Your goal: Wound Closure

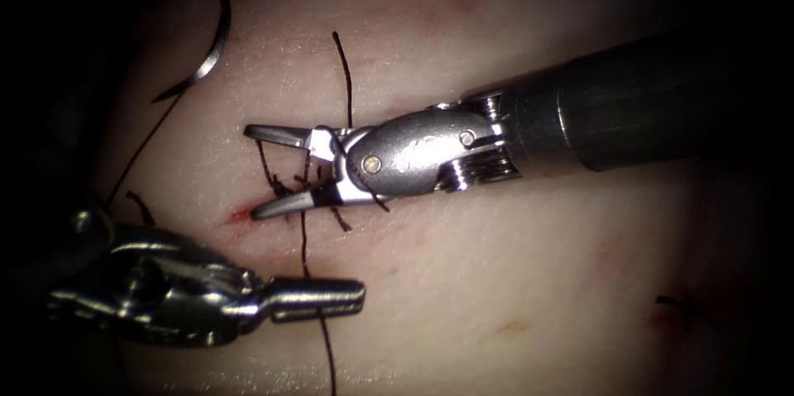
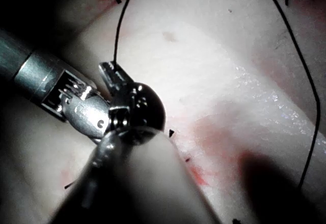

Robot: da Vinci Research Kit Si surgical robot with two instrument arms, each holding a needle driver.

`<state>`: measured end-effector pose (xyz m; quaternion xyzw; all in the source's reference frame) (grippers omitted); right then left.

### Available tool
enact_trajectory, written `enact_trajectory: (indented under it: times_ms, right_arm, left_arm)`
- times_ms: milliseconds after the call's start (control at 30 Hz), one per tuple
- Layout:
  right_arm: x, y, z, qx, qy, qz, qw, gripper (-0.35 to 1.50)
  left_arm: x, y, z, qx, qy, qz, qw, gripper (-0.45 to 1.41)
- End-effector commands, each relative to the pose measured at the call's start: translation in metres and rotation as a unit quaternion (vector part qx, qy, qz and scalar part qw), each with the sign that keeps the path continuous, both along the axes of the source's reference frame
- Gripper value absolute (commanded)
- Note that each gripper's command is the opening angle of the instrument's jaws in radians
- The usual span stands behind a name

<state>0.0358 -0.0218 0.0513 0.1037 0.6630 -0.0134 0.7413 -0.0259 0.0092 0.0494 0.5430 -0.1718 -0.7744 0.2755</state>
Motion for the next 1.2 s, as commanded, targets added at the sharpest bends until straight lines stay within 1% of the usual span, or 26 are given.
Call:
enact_trajectory:
  times_ms: [33,133,200,233,400,433,567,667,767,800,867,967,1000,1033,1067,1167,1200]
  right_arm:
    - [0.0003,-0.0009,0.0004,0.003,0.001,-0.011,1.0,0.9]
    - [-0.0001,-0.0014,0.0005,0.008,0.007,-0.023,1.0,0.88]
    - [-0.0004,-0.0014,0.0005,0.012,0.008,-0.025,1.0,0.86]
    - [-0.0008,-0.0015,0.0006,0.018,0.01,-0.028,0.999,0.85]
    - [-0.0015,-0.0017,0.0006,0.031,0.015,-0.039,0.999,0.83]
    - [-0.0016,-0.0018,0.0005,0.038,0.02,-0.043,0.998,0.81]
    - [-0.0018,-0.002,0.0004,0.051,0.033,-0.049,0.997,0.8]
    - [-0.0019,-0.0022,0.0002,0.057,0.042,-0.061,0.996,0.73]
    - [-0.002,-0.0022,0.0,0.062,0.049,-0.064,0.995,0.73]
    - [-0.002,-0.0022,-0.0001,0.065,0.056,-0.066,0.994,0.69]
    - [-0.0021,-0.0023,-0.0004,0.071,0.066,-0.069,0.993,0.69]
    - [-0.0022,-0.0023,-0.0007,0.074,0.077,-0.075,0.991,0.59]
    - [-0.0023,-0.0023,-0.0008,0.077,0.084,-0.078,0.99,0.59]
    - [-0.0024,-0.0023,-0.001,0.082,0.099,-0.078,0.989,0.58]
    - [-0.0025,-0.0022,-0.0011,0.086,0.109,-0.078,0.987,0.58]
    - [-0.0028,-0.002,-0.0011,0.093,0.123,-0.082,0.985,0.56]
    - [-0.0029,-0.002,-0.0011,0.093,0.127,-0.082,0.984,0.53]
  left_arm:
    - [-0.0002,0.001,0.0003,-0.003,0.001,-0.001,1.0,-0.45]
    - [0.0007,0.0026,0.0001,-0.006,0.006,-0.003,1.0,-0.45]
    - [0.0012,0.0033,0.0,-0.014,0.007,-0.013,1.0,-0.45]
    - [0.0016,0.0041,-0.0001,-0.019,0.005,-0.025,0.999,-0.45]
    - [0.0023,0.0061,0.0001,-0.029,-0.003,-0.066,0.997,-0.45]
    - [0.0026,0.0071,0.0004,-0.036,-0.008,-0.085,0.996,-0.45]
    - [0.0029,0.0086,0.0012,-0.041,-0.01,-0.109,0.993,-0.45]
    - [0.0033,0.0099,0.0023,-0.042,-0.008,-0.126,0.991,-0.45]
    - [0.0034,0.0104,0.0031,-0.044,-0.005,-0.134,0.99,-0.45]
    - [0.0035,0.0107,0.0038,-0.045,-0.001,-0.136,0.99,-0.45]
    - [0.0036,0.0112,0.0051,-0.048,0.004,-0.14,0.989,-0.45]
    - [0.0039,0.0117,0.0065,-0.052,0.009,-0.143,0.988,-0.45]
    - [0.0039,0.0119,0.0074,-0.055,0.013,-0.145,0.988,-0.45]
    - [0.0038,0.012,0.0082,-0.056,0.015,-0.148,0.987,-0.45]
    - [0.0038,0.012,0.0085,-0.054,0.016,-0.149,0.987,-0.45]
    - [0.0036,0.012,0.0096,-0.052,0.018,-0.154,0.987,-0.45]
    - [0.0035,0.0119,0.0101,-0.052,0.018,-0.155,0.986,-0.45]
